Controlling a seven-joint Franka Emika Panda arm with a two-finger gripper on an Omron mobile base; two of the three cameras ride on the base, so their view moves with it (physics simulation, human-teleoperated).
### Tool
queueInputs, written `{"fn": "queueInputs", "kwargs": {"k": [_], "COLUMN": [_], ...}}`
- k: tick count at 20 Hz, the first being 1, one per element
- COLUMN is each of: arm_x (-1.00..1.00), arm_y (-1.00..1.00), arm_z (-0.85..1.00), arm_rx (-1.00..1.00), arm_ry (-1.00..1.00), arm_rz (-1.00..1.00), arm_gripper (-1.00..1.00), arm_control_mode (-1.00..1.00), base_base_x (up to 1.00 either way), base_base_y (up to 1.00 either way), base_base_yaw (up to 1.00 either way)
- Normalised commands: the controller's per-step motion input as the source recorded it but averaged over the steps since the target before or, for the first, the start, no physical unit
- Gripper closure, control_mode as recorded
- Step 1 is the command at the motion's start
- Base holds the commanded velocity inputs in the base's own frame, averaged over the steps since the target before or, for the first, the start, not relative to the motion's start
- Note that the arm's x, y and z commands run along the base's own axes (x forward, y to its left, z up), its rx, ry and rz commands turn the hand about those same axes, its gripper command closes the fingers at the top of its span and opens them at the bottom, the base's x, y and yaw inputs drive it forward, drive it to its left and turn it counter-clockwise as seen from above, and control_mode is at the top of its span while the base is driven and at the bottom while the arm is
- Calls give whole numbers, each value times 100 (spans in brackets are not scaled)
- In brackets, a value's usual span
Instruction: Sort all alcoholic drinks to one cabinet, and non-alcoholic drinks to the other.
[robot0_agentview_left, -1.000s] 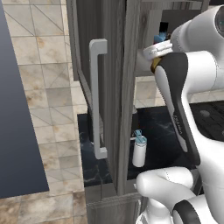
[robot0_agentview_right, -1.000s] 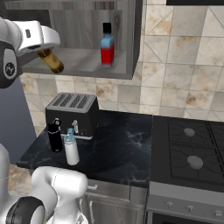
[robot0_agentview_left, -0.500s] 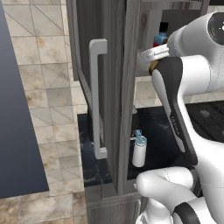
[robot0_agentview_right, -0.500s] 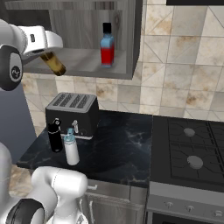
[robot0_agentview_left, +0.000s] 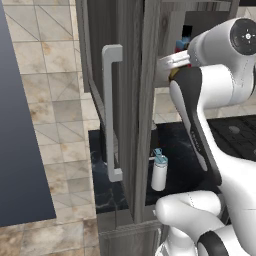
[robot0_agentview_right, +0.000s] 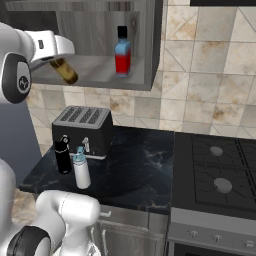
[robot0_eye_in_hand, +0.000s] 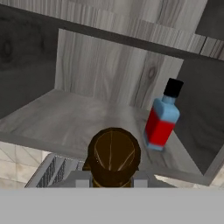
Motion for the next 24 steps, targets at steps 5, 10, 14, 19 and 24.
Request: {"fn": "queueInputs", "kwargs": {"k": [5, 10, 14, 19, 24], "arm_x": [15, 16, 16, 17, 19], "arm_y": [0, 0, 0, 0, 0], "arm_z": [0, 0, 0, 0, 0], "arm_rx": [0, 0, 0, 0, 0], "arm_ry": [0, 0, -1, -1, -1], "arm_rz": [-1, -1, -1, -1, -1], "arm_gripper": [100, 100, 100, 100, 100], "arm_control_mode": [-100, -100, -100, -100, -100], "base_base_x": [0, 0, 0, 0, 0], "base_base_y": [0, 0, 0, 0, 0], "base_base_yaw": [0, 0, 0, 0, 0]}}
